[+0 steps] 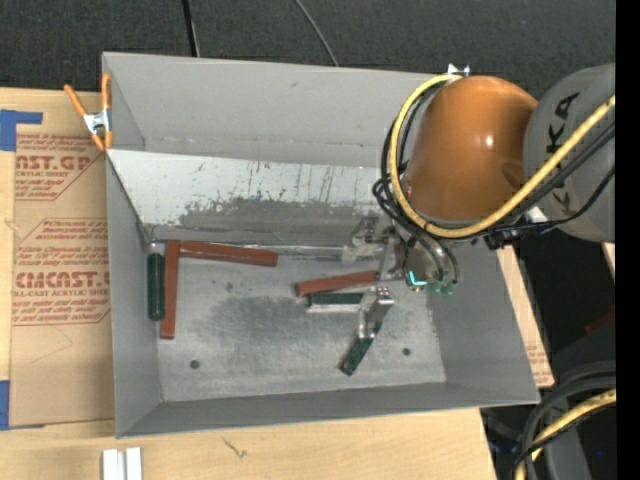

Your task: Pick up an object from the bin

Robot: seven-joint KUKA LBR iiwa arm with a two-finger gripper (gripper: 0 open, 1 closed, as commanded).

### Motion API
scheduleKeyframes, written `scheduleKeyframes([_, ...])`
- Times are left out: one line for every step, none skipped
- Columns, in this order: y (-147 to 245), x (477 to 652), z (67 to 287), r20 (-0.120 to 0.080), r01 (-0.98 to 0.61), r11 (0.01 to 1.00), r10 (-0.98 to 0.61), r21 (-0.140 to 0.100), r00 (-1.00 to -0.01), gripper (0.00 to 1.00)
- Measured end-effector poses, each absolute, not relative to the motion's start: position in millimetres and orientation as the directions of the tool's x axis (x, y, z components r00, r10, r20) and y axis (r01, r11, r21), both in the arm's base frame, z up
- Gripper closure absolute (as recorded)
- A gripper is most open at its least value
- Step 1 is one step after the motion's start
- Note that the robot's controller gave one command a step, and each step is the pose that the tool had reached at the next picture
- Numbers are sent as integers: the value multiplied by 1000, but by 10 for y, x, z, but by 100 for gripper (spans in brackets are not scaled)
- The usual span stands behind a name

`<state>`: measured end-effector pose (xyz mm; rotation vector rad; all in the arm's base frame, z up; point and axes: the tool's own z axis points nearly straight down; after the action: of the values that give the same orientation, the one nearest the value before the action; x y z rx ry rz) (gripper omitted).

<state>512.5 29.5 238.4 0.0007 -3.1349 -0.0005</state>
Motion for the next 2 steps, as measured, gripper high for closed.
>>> scheduleKeyframes([294, 5140, 2423, -1, 0, 1000, 0, 1, -1000, 0])
scheduleKeyframes([219, 5246, 1985, -10, 20, 1000, 20, 2, -1000, 0])
